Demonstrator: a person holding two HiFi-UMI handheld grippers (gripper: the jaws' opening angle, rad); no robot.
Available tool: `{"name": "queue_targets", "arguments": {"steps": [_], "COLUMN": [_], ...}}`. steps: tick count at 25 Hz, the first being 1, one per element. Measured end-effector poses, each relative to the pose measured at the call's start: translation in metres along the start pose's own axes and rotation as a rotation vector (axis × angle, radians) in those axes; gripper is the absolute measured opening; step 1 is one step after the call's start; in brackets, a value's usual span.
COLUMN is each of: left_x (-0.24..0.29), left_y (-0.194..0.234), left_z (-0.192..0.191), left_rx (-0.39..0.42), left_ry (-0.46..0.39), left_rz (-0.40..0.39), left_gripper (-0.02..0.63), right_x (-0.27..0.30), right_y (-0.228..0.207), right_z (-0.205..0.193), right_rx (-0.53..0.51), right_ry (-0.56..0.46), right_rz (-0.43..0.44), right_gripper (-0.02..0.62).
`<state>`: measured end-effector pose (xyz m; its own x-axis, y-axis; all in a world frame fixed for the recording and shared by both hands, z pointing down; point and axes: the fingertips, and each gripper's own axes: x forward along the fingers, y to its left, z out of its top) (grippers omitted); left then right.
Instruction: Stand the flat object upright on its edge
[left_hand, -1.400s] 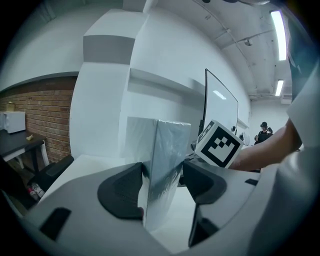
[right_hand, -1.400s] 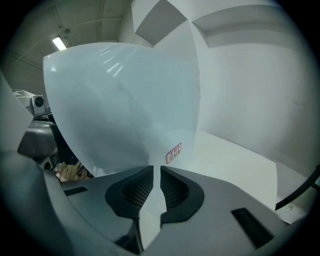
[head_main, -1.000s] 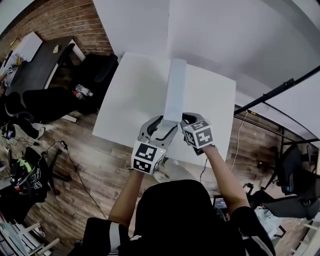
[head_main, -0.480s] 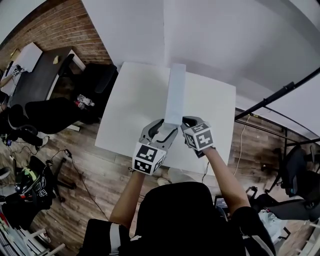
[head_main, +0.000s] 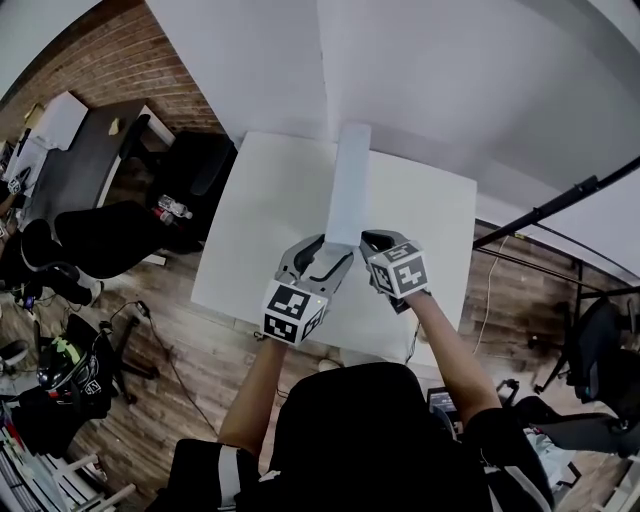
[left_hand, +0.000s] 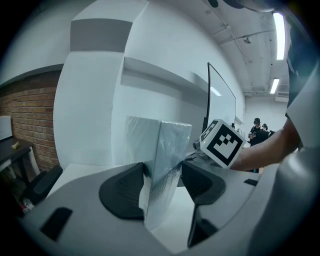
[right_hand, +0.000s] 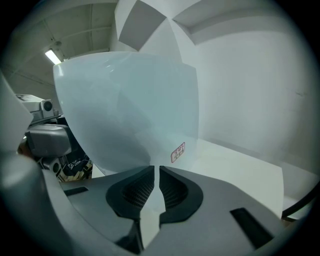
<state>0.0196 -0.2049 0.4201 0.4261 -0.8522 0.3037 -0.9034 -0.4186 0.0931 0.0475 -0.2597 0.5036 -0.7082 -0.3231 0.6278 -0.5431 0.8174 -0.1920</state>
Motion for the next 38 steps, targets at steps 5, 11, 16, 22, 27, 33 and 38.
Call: {"name": "queue_targets", "arguments": {"steps": [5, 11, 16, 22, 27, 33, 38], "left_x": [0.013, 0.022, 0.025, 0.028, 0.03, 0.035, 0.041], "left_y": [0.002, 0.007, 0.005, 0.013, 0.022, 0.035, 0.044], "left_z": [0.004, 0.008, 0.009, 0.01, 0.013, 0.015, 0.019], "left_rx": [0.026, 0.034, 0.041, 0.038, 0.023, 0.021, 0.031], "left_ry": [0.009, 0.014, 0.007, 0.009, -0.002, -0.009, -0.008], "left_rz": [0.002, 0.007, 0.008, -0.011, -0.027, -0.064, -0.098], "left_gripper": [0.25, 0.25, 0.25, 0.249, 0.249, 0.249, 0.248], "right_x": [0.002, 0.004, 0.003, 0.007, 0.011, 0.019, 0.022], "right_y": [-0.012, -0.019, -0.02, -0.021, -0.023, -0.028, -0.034], "right_z": [0.006, 0.014, 0.014, 0.016, 0.022, 0.029, 0.036], "right_rx": [0.007, 0.013, 0.005, 0.017, 0.035, 0.06, 0.096], "right_ry": [-0.011, -0.031, -0.026, -0.023, -0.02, -0.015, -0.021], "right_rz": [0.022, 0.052, 0.059, 0.045, 0.016, -0.032, -0.079], "right_gripper": [0.061, 0.061, 0.061, 0.06, 0.06, 0.06, 0.06]}}
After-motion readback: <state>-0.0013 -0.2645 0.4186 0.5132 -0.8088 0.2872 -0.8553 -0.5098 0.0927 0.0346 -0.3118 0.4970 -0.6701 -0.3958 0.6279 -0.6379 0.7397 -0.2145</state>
